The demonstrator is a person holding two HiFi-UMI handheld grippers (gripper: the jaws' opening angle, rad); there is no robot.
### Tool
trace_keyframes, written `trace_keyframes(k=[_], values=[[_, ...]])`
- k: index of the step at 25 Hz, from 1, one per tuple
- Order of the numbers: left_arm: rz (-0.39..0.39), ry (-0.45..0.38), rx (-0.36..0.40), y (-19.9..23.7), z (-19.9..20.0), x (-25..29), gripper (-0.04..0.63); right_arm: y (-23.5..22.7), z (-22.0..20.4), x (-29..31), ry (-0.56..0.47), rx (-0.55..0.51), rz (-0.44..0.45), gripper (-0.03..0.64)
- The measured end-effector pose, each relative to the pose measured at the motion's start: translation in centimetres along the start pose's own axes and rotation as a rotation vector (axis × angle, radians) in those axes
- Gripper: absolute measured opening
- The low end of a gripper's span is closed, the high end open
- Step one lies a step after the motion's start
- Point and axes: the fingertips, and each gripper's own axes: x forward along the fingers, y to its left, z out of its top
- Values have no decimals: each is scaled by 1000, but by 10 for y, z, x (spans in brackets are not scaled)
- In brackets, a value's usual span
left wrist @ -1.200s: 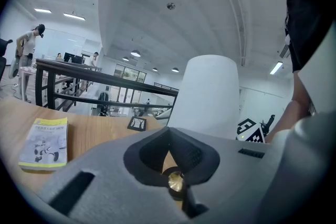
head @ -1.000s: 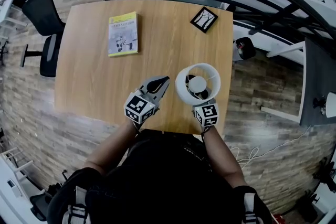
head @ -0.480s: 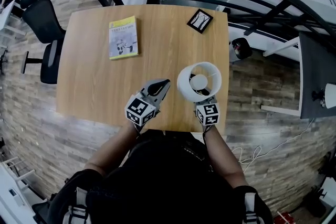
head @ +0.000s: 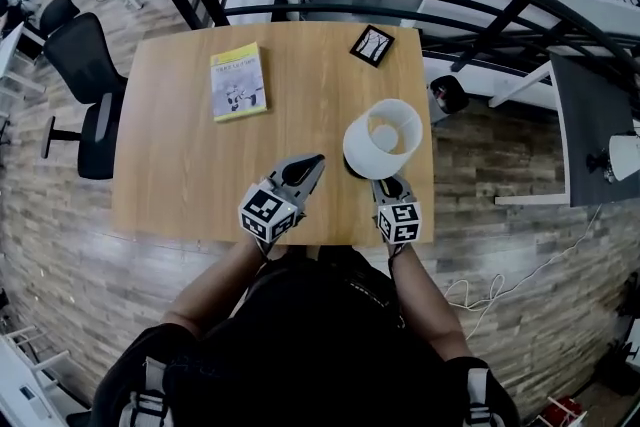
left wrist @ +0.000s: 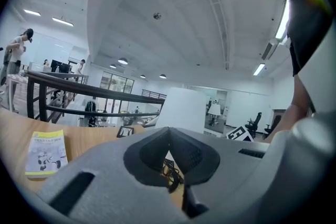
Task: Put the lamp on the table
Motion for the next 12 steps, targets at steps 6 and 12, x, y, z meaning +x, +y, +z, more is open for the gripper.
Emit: trace_keyframes(k=[6,12], values=[[-36,-27,34,-19,11,-41,8,29,3,-33,-49,18,-60,20],[-67,-58,63,-39,22,-80,8,61,18,-67,-113,12,-100,15]])
